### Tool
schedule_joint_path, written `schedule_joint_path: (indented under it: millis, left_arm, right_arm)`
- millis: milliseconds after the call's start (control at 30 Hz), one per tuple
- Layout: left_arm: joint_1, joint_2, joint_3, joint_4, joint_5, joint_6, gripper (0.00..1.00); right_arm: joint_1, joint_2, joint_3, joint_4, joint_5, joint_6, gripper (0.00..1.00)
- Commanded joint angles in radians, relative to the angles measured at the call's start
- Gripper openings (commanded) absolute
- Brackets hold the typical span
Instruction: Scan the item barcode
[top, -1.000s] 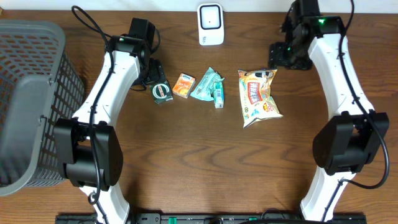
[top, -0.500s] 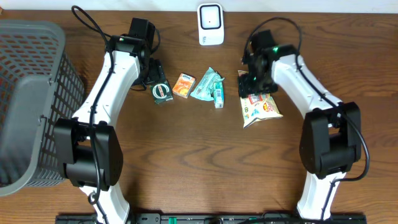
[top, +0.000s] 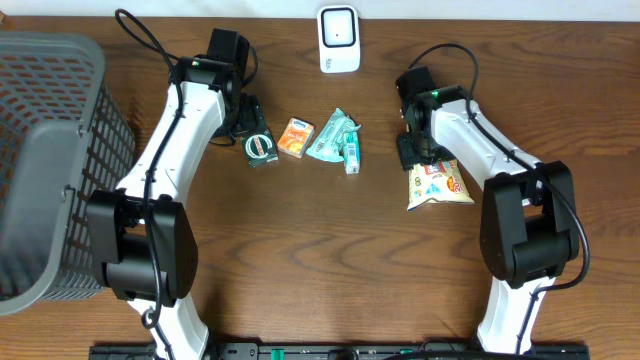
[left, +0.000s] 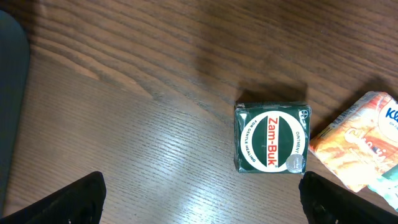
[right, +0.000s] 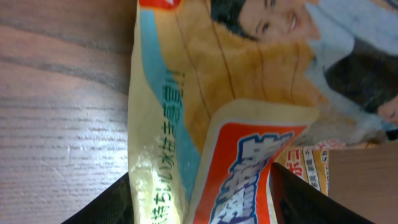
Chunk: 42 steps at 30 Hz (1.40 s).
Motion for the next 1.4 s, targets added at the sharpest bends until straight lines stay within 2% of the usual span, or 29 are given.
schedule_joint_path:
  millis: [0,100,233,300,500,633,767,933,967,1000,1033,1133,1200,1233,1367]
  left_arm:
    - [0.000,-0.007,0.005,-0.002,-0.006,0.009,0.98]
    - [0.000,-0.007,0.005,-0.002,-0.006,0.009,0.98]
    - [0.000,-0.007,0.005,-0.002,-0.006,0.009,0.98]
    - [0.000,-0.007,0.005,-0.002,-0.006,0.009,0.98]
    - [0.000,-0.007,0.005,-0.002,-0.006,0.009,0.98]
    - [0.000,-0.007,0.005,-0.002,-0.006,0.009,0.98]
    - [0.000,-0.007,0.005,-0.002,-0.006,0.009,0.98]
    - [0.000,-0.007,0.005,-0.002,-0.006,0.009,0.97]
    - [0.000,-0.007,0.005,-0.002,-0.006,0.009,0.98]
    - [0.000,-0.007,0.005,-0.002,-0.006,0.009,0.98]
    - [0.000,-0.007,0.005,-0.002,-0.006,0.009,0.98]
    - [0.000,-0.007,0.005,-0.002,-0.006,0.009,0.98]
    - [0.000,-0.007,0.005,-0.002,-0.006,0.009,0.98]
    - [0.000,-0.007,0.005,-0.002,-0.006,0.009,0.98]
    - [0.000,-0.007,0.005,-0.002,-0.006,0.009,0.98]
  right_arm:
    - [0.000,-0.006,0.002,0.014,-0.035,0.008,0.60]
    - [0.000,-0.006,0.023,0.029,-0.197,-0.006,0.52]
    - [0.020,-0.006,0.067,0.032,-0.326,-0.022,0.52]
    - [0.031,-0.006,0.098,0.023,-0.323,-0.024,0.52]
    - [0.030,-0.006,0.234,-0.120,-0.188,-0.029,0.65]
    - [0.029,-0.006,0.233,-0.224,-0.098,-0.029,0.69]
    - [0.029,-0.005,0.138,-0.180,-0.100,-0.026,0.72]
    - [0.029,-0.005,-0.006,-0.040,-0.100,-0.006,0.73]
    - [0.029,-0.005,-0.026,-0.016,-0.100,-0.006,0.70]
    - [0.029,-0.005,-0.041,0.002,-0.100,-0.006,0.58]
    - [0.029,-0.005,-0.044,0.006,-0.100,-0.006,0.51]
    - [0.029,-0.005,-0.030,0.018,-0.100,-0.006,0.19]
    - [0.029,-0.005,-0.007,0.017,-0.101,-0.006,0.05]
    - [0.029,-0.005,0.012,0.013,-0.101,-0.006,0.01]
    - [0.029,-0.005,0.109,-0.001,-0.101,-0.006,0.01]
